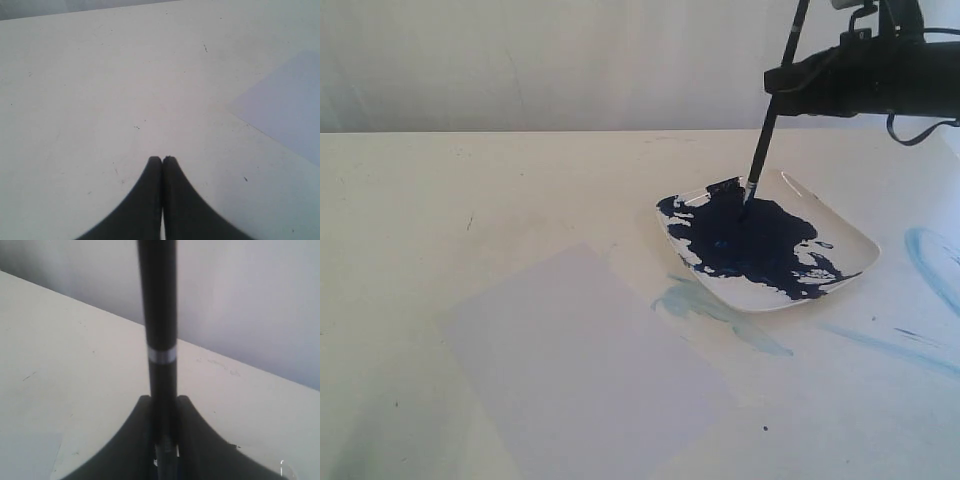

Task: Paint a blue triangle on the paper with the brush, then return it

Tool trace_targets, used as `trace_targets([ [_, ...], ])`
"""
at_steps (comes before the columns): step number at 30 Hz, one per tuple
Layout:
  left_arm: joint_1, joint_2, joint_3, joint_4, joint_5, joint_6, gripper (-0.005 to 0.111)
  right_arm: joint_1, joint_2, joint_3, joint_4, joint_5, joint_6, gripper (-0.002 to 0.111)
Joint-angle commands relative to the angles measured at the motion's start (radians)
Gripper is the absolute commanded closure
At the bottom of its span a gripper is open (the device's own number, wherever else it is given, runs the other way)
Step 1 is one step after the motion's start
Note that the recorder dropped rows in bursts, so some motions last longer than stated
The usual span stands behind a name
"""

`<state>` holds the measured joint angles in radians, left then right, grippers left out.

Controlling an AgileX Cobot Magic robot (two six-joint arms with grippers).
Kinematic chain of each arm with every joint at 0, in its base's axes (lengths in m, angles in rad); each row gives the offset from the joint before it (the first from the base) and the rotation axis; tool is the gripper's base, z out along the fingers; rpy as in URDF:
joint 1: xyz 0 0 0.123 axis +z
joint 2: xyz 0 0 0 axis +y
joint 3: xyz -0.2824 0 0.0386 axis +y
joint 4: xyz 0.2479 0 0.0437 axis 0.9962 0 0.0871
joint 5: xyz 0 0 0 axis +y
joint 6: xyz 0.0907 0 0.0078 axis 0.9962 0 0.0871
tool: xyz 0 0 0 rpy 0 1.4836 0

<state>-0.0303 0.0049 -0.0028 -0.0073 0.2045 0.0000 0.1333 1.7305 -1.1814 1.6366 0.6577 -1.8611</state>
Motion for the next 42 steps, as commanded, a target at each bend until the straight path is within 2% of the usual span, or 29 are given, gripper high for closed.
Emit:
trace_targets([
  [1, 0.002, -0.005, 0.003, -0.007, -0.002, 0.0, 0.107, -0.006, 0.031, -0.002, 0.012, -0.038, 0.034, 0.108],
  [17, 0.002, -0.005, 0.003, -0.007, -0.002, 0.0, 0.107, -0.006, 0.053, -0.002, 0.016, -0.026, 0.034, 0.108],
  [33, 0.002, -0.005, 0.003, -0.007, -0.002, 0.0, 0.107, -0.006, -0.043, -0.002, 0.012, 0.026, 0.044, 0.108],
  [42, 0.002, -0.005, 0.003, -0.007, -0.002, 0.0, 0.107, -0.006, -0.041, 0.042, 0.01, -0.015, 0.053, 0.108],
])
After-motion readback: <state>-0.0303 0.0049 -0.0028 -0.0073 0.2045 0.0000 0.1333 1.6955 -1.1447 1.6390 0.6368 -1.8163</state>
